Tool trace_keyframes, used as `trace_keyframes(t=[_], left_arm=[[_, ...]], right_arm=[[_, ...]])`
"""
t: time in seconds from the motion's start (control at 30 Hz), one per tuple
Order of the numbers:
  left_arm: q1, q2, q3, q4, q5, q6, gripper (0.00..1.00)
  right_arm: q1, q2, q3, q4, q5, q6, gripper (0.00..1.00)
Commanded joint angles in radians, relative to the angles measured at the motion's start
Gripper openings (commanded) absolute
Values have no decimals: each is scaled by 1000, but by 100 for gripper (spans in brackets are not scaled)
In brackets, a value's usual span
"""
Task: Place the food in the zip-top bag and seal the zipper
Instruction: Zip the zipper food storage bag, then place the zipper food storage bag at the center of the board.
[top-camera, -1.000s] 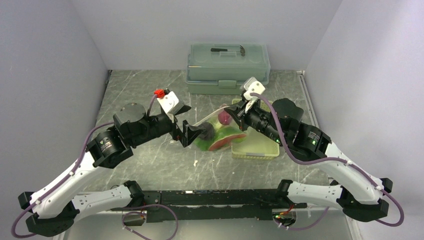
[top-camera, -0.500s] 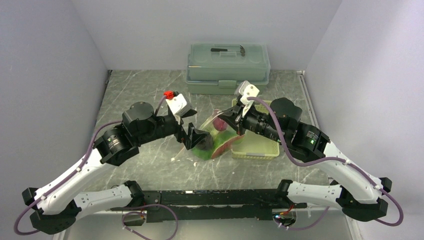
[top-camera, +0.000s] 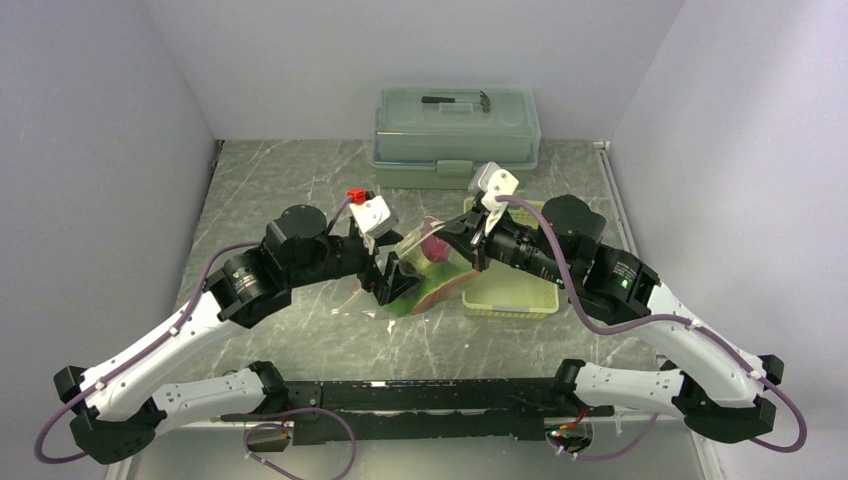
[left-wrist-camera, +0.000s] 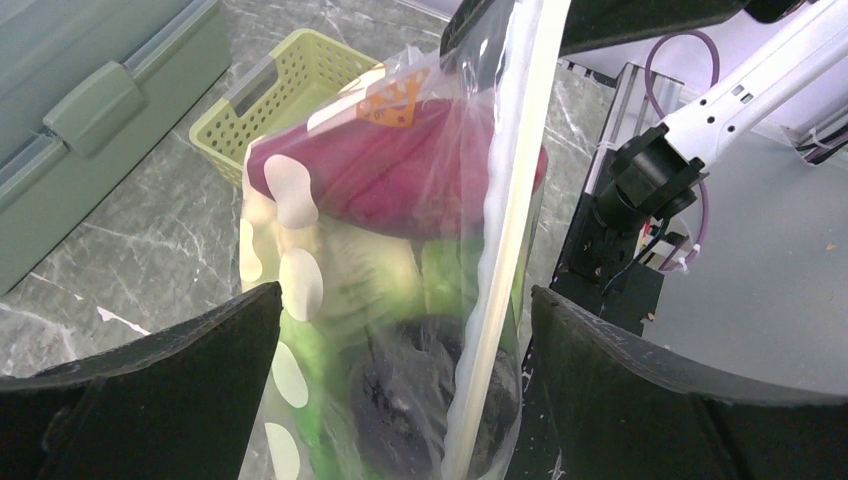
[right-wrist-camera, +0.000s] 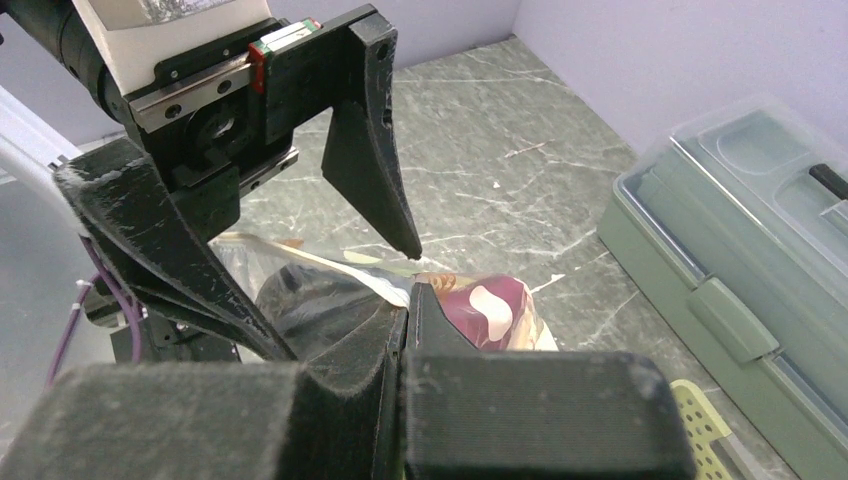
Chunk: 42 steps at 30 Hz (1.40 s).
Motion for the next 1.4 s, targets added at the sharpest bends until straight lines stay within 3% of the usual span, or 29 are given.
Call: trace_keyframes(t=[0.0, 0.13, 0.4, 0.6, 1.0, 1.37], left_arm=[[-4, 8, -2, 22, 16, -9, 86], [-4, 21, 3, 17, 24, -1, 60], [-3, 33, 17, 5, 40, 7, 0], [-2, 17, 8, 6, 14, 7, 0], [-3, -5, 22, -38, -138, 25, 0], [-2, 25, 87, -134, -351, 126, 0]], right_arm=[[-1, -19, 37, 124, -2, -9, 0], [-1, -12, 39, 124, -8, -5, 0], [-1, 2, 40, 113, -17, 4, 0], [-1, 10, 38, 98, -10, 15, 0], [-2, -9, 35, 80, 51, 5, 31], [-2, -44, 14, 48, 210, -21, 40]])
